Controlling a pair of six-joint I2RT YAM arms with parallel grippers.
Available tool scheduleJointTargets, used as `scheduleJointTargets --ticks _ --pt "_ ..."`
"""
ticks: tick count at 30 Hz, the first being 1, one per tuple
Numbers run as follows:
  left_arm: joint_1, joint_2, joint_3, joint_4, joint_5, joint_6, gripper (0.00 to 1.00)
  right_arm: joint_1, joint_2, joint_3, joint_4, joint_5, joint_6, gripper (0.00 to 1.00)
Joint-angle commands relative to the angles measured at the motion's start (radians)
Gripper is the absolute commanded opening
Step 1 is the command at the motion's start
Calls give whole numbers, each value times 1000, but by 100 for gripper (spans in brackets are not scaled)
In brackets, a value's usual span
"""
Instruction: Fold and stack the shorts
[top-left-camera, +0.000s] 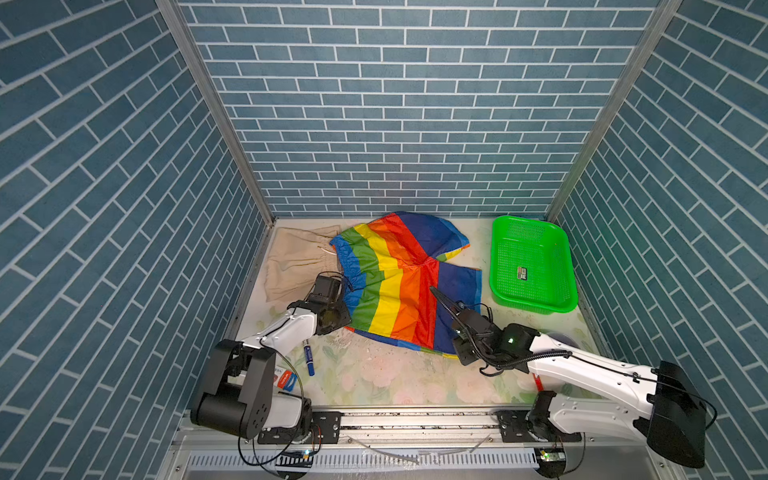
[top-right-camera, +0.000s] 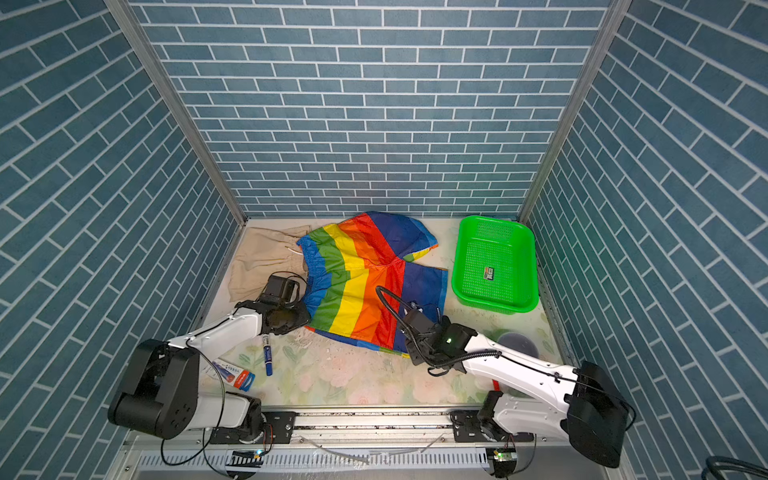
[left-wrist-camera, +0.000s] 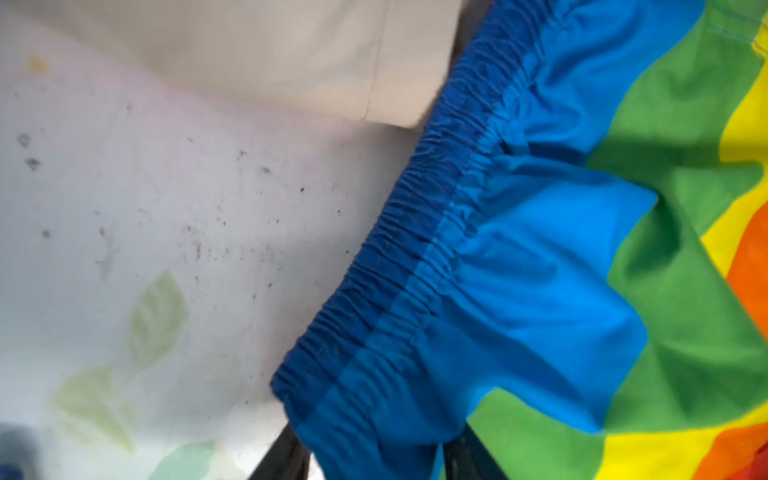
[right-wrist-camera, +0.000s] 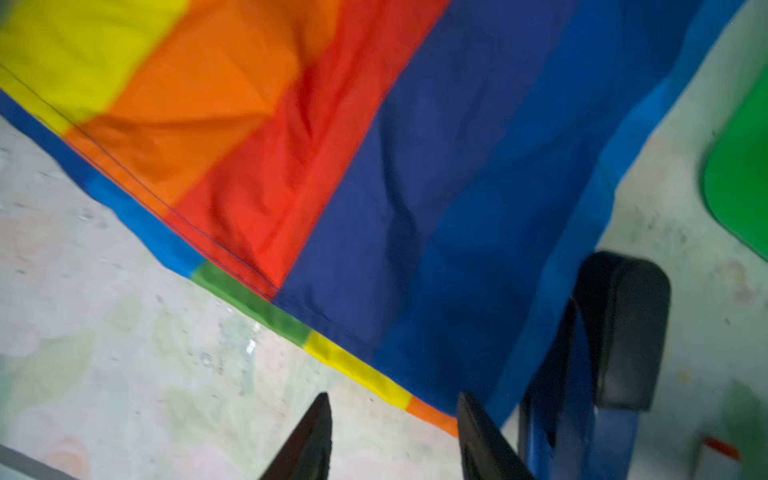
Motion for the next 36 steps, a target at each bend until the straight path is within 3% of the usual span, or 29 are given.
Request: scheduleJointTargets --ticks 1,5,9,11,17,32,34,36 --pt "-4 14 4 19 -25 -1 42 4 -9 -5 -180 32 99 53" --pt "-4 15 2 17 -37 2 34 6 -11 -61 -128 21 131 55" --pt "-4 17 13 3 -39 7 16 4 53 -76 -27 -3 134 57" --pt "-2 16 16 -6 -43 12 13 3 96 -78 7 -21 133 58" --pt "-2 16 10 -10 -47 15 13 -3 178 -79 106 -33 139 62" --pt "5 33 16 -10 -31 18 12 -44 214 -187 229 -140 175 58" --pt "5 33 17 -9 -27 17 12 -44 231 -189 229 -138 179 51" --pt "5 30 14 -10 -24 15 12 -45 247 -188 227 -135 185 30"
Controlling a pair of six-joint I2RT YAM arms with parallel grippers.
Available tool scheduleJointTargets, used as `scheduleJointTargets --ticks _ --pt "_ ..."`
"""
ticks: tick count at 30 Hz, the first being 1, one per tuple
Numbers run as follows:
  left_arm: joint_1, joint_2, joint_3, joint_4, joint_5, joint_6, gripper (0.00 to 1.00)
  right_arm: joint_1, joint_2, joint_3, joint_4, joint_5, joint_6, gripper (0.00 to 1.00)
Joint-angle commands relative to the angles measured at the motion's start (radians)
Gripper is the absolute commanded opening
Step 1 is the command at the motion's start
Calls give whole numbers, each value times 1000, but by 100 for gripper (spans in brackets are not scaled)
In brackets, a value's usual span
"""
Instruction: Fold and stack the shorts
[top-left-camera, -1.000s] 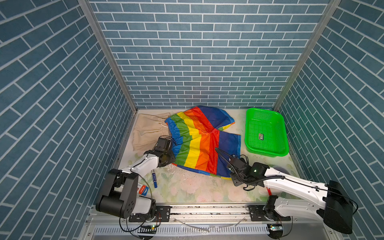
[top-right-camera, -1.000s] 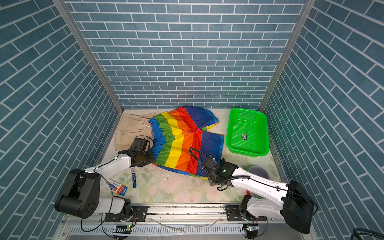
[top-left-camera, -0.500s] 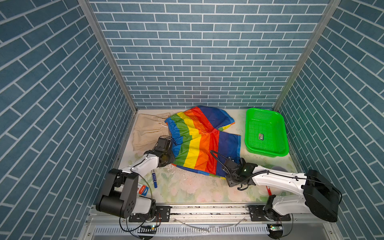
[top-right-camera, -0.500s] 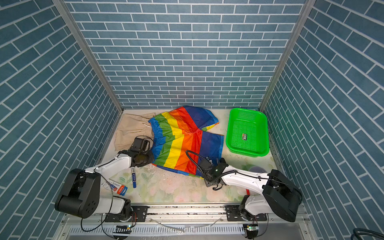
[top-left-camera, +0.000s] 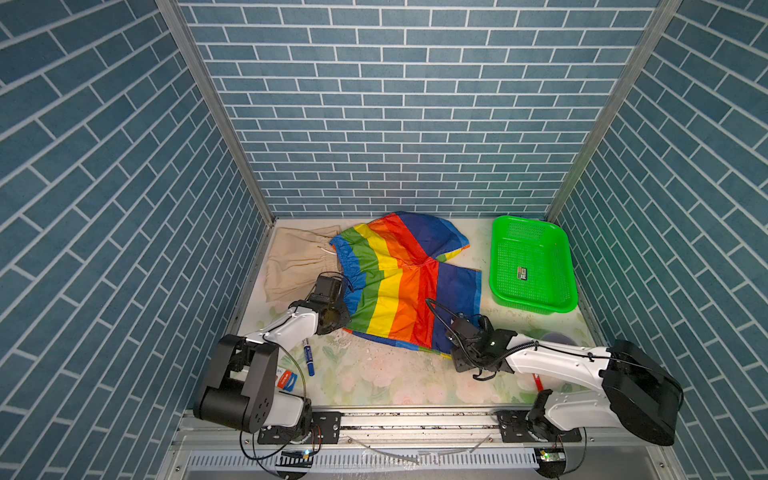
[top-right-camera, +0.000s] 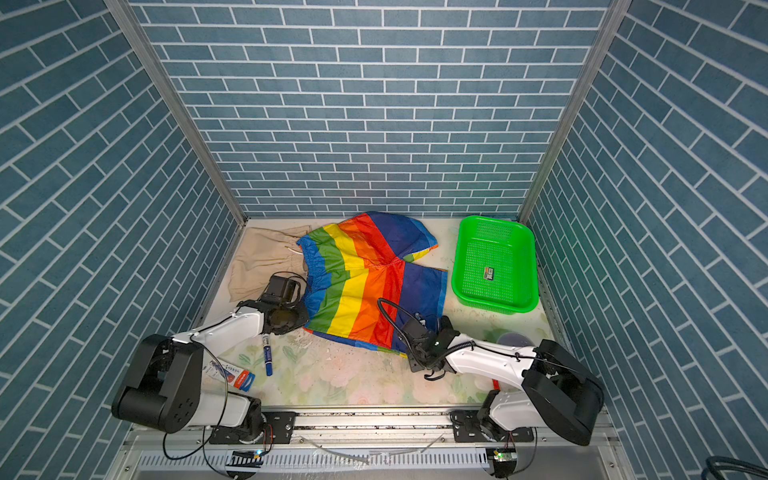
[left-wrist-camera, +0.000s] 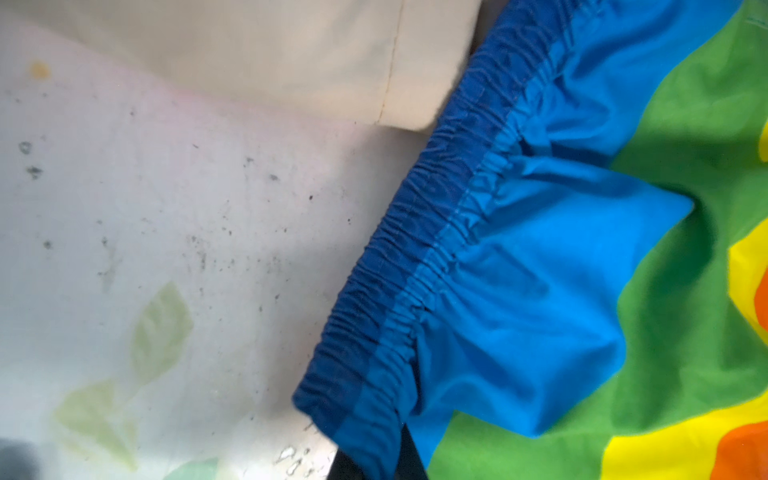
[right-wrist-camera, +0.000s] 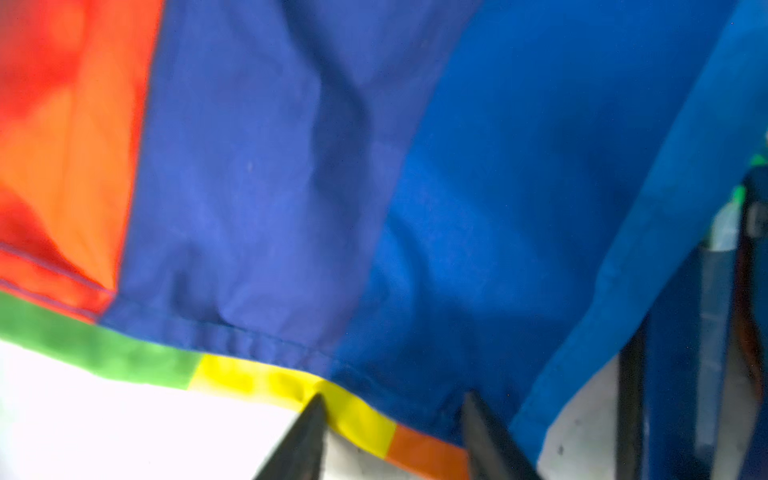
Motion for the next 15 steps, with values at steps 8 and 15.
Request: scheduleJointTargets --ticks 8,15 --pt "8 -38 34 -72 -10 23 0 -44 -32 8 -204 84 90 0" --pt "7 -174 119 -202 -11 52 0 -111 -305 141 -360 217 30 0"
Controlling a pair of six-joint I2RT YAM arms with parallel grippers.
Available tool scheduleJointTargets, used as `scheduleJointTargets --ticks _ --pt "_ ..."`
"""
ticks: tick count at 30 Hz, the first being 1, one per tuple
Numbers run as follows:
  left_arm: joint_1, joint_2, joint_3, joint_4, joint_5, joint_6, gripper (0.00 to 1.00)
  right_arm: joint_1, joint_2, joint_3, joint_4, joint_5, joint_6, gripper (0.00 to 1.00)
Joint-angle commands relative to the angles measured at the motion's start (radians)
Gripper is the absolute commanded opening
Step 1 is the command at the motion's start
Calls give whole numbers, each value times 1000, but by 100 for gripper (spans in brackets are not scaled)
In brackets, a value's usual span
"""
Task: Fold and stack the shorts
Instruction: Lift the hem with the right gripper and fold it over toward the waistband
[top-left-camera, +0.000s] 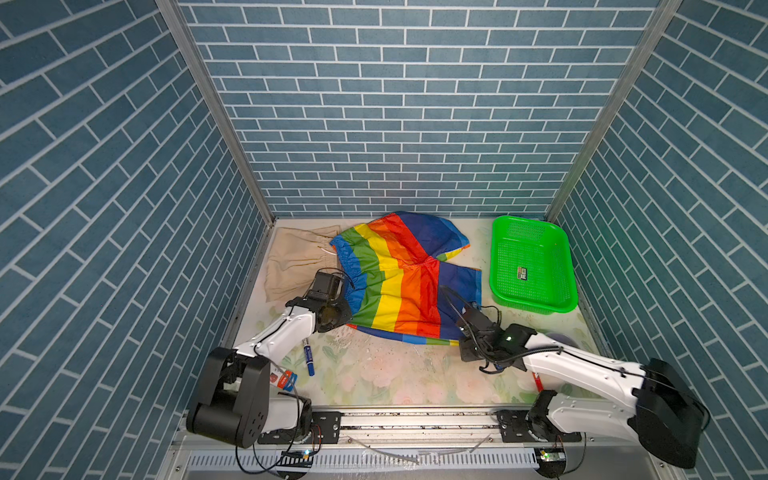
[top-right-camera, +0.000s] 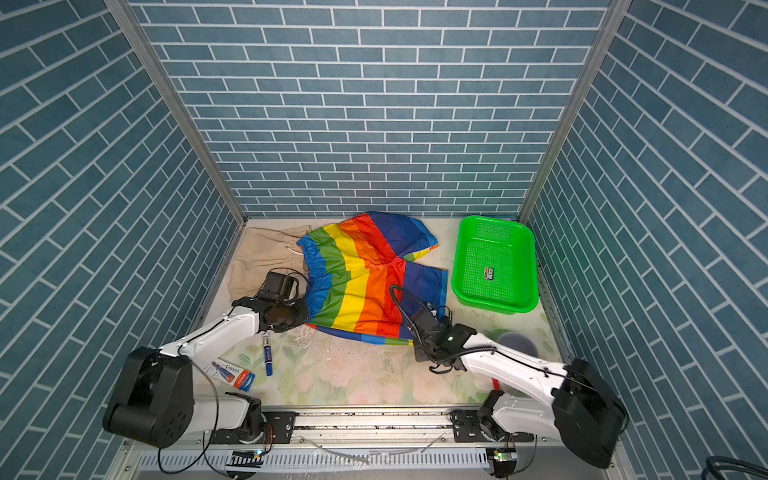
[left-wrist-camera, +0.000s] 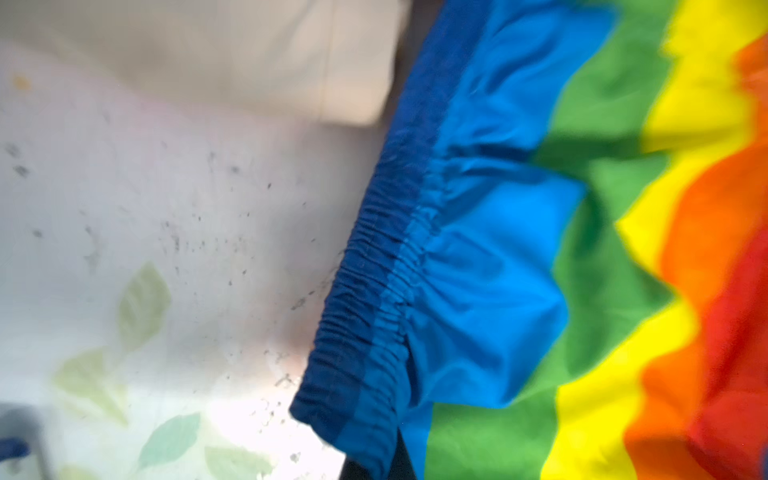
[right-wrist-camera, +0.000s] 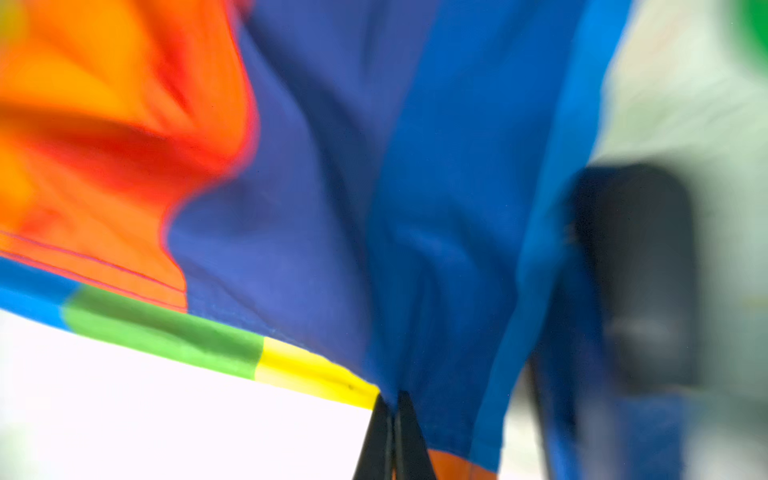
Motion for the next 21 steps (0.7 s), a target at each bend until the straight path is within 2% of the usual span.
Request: scheduleJointTargets --ticks 1,6,14,18,21 --pt "11 -91 61 -105 -66 33 0 -32 -112 81 -220 175 -19 0" --pt "1 -202 128 -203 -21 21 0 -35 -182 201 -315 289 -76 0" --pt "-52 -296 273 -355 -30 5 0 -34 -224 347 -402 363 -118 0" --pt "-55 -309 361 -401 -46 23 0 -34 -253 363 -363 440 -186 0" --pt "-55 -267 427 -400 -57 48 0 -34 -212 388 -271 508 -283 0"
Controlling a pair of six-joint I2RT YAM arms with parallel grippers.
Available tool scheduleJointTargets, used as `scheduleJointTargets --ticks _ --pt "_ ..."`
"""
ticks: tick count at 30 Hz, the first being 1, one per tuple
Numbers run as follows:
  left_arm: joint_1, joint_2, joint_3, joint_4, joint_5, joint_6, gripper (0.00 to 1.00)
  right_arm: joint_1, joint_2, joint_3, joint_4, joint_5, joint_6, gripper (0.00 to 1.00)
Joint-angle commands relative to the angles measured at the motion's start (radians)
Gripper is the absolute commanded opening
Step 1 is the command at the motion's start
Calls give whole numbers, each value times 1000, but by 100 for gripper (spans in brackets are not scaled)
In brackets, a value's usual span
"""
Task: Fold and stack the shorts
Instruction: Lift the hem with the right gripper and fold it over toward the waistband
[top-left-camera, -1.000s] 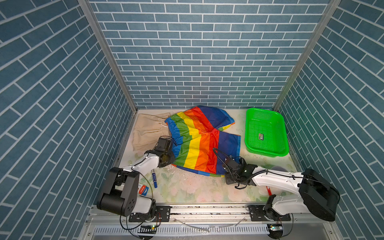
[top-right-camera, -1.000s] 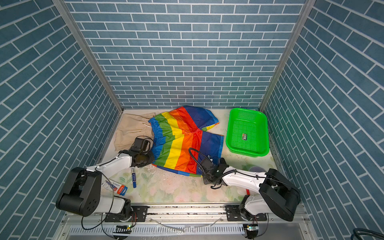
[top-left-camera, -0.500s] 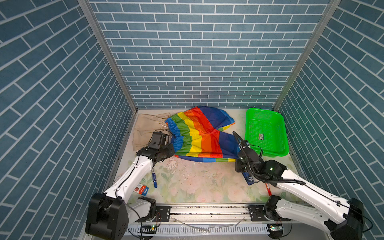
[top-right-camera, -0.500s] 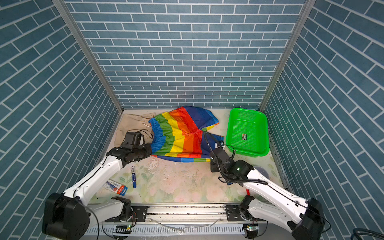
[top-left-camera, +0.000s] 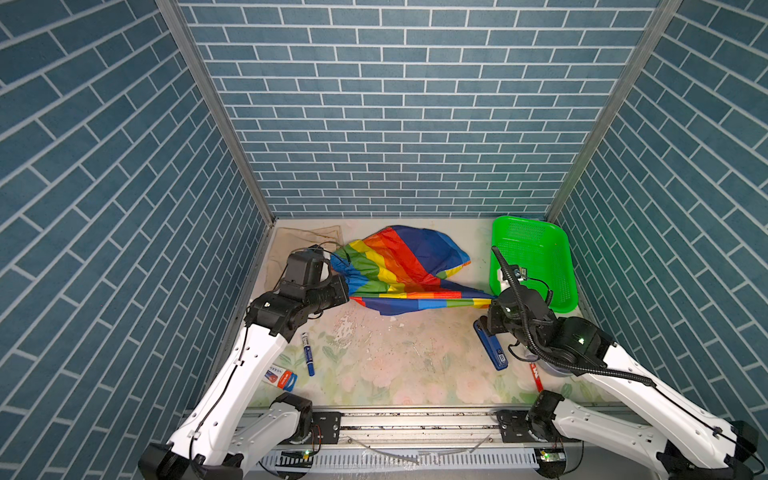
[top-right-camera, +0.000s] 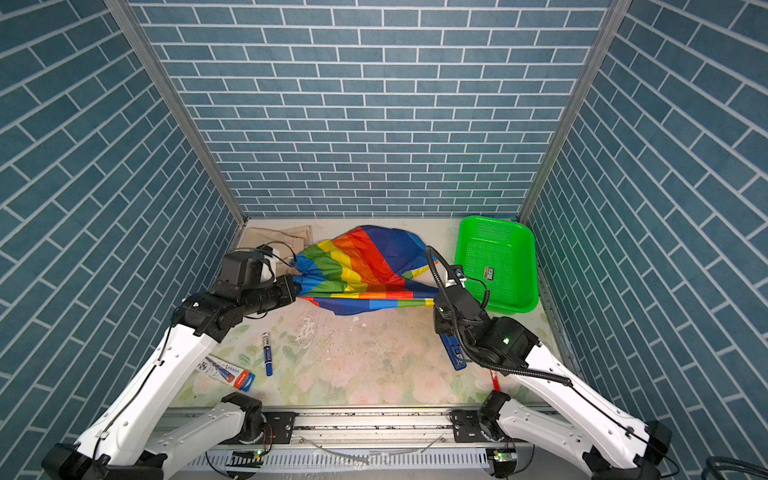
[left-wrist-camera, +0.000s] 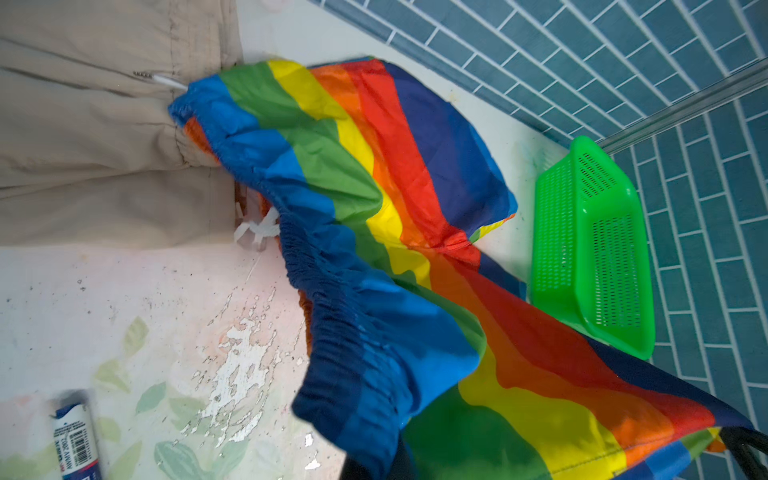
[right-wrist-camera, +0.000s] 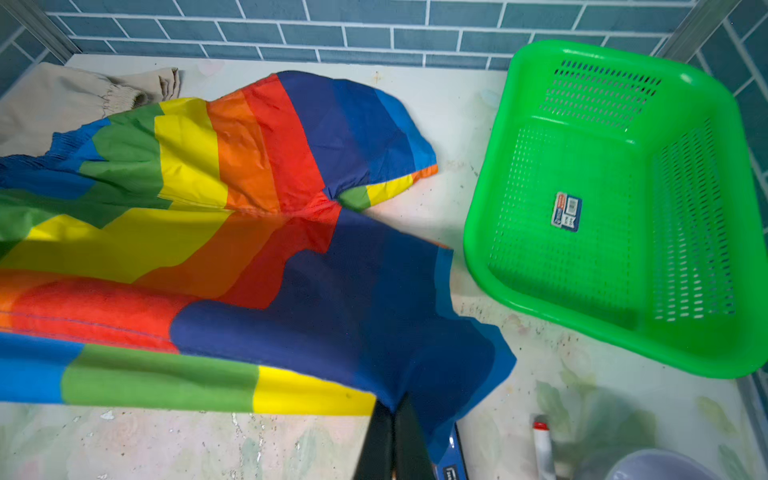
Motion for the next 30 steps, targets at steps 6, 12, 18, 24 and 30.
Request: scheduleJointTargets --ticks 6,12,18,24,30 --pt "24 149 156 -46 -155 77 0 -118 189 113 238 263 -331 0" --pt "72 254 205 -17 -140 86 0 -314 435 234 415 84 -396 0" --pt "175 363 172 51 -57 67 0 -406 758 495 491 6 -460 0" --pt "264 496 164 134 -46 38 0 -432 1096 819 506 -5 -540 0" --pt "293 634 167 226 -51 -1 0 -434 1385 1111 516 1 -593 0"
